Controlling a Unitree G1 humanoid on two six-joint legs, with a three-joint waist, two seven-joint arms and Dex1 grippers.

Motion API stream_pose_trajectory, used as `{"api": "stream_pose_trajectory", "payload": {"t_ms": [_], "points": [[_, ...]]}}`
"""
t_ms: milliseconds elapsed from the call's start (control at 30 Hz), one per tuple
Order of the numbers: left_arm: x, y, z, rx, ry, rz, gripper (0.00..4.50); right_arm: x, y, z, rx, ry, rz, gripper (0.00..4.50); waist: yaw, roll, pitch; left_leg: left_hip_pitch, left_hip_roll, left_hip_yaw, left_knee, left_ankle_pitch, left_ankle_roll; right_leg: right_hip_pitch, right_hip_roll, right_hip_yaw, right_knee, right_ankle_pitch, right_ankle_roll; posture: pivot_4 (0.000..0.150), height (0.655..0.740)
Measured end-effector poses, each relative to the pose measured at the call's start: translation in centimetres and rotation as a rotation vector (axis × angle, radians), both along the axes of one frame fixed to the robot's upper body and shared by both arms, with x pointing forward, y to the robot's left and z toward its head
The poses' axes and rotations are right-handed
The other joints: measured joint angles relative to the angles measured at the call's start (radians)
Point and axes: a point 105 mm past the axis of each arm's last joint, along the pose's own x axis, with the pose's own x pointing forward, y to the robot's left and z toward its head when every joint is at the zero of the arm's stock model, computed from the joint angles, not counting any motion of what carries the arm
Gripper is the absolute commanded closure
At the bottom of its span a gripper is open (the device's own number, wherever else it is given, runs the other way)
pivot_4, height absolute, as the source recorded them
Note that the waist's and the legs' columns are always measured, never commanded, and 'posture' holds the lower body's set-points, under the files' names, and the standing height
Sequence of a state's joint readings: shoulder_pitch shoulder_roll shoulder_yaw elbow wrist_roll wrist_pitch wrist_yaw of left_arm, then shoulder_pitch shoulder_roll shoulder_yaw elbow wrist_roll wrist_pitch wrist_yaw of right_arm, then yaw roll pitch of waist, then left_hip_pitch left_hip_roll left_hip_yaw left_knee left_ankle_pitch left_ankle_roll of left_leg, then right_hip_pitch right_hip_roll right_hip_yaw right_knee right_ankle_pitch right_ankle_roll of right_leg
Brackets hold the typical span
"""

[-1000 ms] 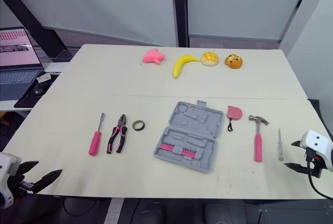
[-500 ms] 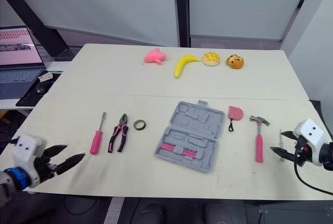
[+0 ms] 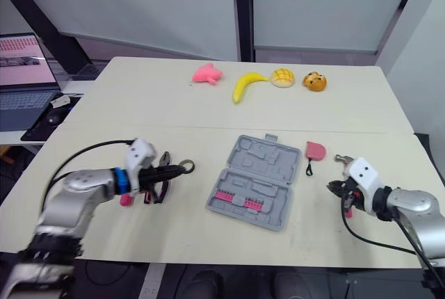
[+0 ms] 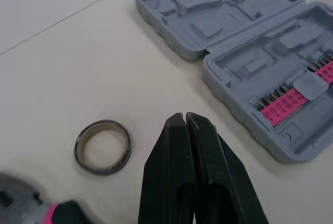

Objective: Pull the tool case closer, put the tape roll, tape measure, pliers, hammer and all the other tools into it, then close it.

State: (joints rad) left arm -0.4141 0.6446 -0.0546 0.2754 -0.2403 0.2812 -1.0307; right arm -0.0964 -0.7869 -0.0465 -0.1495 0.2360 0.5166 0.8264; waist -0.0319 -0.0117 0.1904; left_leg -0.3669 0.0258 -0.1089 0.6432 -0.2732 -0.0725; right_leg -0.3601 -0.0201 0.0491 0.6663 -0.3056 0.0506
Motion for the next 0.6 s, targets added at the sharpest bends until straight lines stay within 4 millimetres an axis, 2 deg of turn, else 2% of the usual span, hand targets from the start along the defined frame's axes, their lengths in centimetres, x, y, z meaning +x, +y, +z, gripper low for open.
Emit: {"api": "stream_pose_trajectory", "payload": {"t_ms": [133, 200, 367, 600], "points": [[2.2, -2.2, -1.3, 0.016, -0.002, -0.042, 4.5, 1.0, 1.5, -1.2, 0.0, 0.021, -0.002, 4.46, 0.0, 0.0, 0.0, -0.005, 0.0, 0.0, 0.001, 0.0, 0.0, -0.006, 0.0, 0.0, 0.002, 0.0, 0.0, 0.15, 0.74], [3.1, -2.7, -1.8, 0.032, -0.003, -0.046, 4.5, 1.2, 2.0, -1.8, -0.01, 0.038, 0.003, 4.46, 0.0, -0.001, -0.001, -0.016, -0.001, 0.001, 0.004, 0.0, 0.0, -0.019, -0.001, 0.0, 0.01, 0.0, 0.0, 0.15, 0.74], [4.1, -3.7, -3.2, 0.065, 0.004, -0.053, 4.5, 1.2, 2.6, -3.7, -0.035, 0.087, -0.001, 4.46, -0.001, -0.001, -0.001, -0.017, -0.001, 0.001, 0.003, 0.001, 0.0, -0.025, -0.002, -0.002, 0.015, 0.0, 0.0, 0.15, 0.74], [4.7, -5.7, -3.8, 0.061, -0.003, -0.084, 4.5, 1.5, 3.9, -4.1, -0.025, 0.086, 0.02, 4.46, -0.001, -0.001, -0.001, -0.017, -0.001, 0.002, 0.004, 0.003, -0.003, -0.024, -0.002, -0.002, 0.016, 0.0, 0.0, 0.15, 0.74]]}}
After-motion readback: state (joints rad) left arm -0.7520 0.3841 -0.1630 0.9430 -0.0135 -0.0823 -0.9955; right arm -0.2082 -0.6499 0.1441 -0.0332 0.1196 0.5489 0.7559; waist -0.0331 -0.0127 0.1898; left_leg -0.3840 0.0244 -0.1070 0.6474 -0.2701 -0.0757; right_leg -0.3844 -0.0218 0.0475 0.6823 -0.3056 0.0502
